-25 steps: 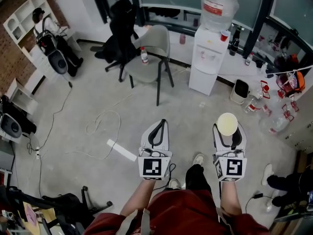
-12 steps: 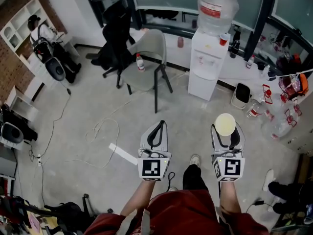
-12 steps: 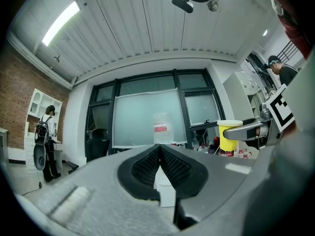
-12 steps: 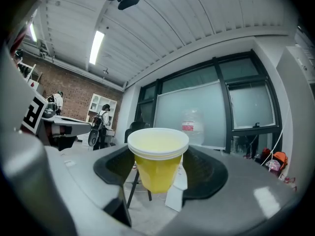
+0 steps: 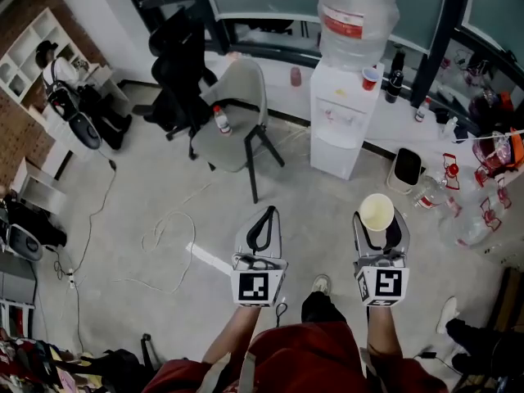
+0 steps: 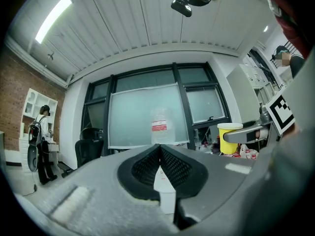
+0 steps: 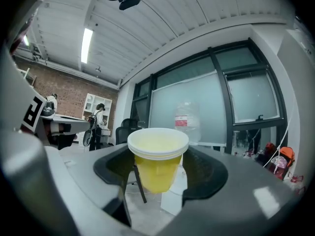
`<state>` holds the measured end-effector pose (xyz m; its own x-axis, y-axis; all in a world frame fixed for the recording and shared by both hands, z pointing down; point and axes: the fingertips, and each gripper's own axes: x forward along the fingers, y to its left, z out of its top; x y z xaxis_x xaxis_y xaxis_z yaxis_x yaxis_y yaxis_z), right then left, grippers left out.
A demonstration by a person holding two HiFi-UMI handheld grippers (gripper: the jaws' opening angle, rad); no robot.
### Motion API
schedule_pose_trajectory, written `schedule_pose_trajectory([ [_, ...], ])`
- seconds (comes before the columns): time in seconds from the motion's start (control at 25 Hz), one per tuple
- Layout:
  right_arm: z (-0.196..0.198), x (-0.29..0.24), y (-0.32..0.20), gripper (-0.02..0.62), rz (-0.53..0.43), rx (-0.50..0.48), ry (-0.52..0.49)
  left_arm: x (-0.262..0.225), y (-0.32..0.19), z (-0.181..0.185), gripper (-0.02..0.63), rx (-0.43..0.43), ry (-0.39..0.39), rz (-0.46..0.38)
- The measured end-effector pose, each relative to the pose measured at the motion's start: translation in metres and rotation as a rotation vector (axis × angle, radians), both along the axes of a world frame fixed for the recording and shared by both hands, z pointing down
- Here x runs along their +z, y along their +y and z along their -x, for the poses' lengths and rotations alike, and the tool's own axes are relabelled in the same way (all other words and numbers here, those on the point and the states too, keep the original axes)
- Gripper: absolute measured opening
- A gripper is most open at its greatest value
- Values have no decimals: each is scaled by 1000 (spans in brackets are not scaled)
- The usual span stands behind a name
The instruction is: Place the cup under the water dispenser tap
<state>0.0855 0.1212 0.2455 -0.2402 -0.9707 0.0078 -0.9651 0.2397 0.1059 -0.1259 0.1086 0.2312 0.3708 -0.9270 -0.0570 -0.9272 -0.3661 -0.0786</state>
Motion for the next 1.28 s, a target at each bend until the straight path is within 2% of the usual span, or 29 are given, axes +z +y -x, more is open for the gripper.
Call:
schedule_pose_trajectory([
  [0.28, -51, 9, -72, 299, 17, -3, -21, 1, -74, -53, -3, -5, 21, 21],
  [0.6, -83, 22, -124, 299, 35, -18, -33, 7, -127, -91, -3, -1, -12, 14],
  [0.92, -75, 41, -163, 301, 56, -35, -31, 27, -169, -89, -3, -2, -8, 48],
  [1.08, -63, 59, -203, 301, 62, -28, -28, 49, -215, -82, -3, 12, -3, 55],
  [1.28, -46, 89, -245, 301, 89, -26, -15, 89, -268, -77, -3, 45, 5, 102],
])
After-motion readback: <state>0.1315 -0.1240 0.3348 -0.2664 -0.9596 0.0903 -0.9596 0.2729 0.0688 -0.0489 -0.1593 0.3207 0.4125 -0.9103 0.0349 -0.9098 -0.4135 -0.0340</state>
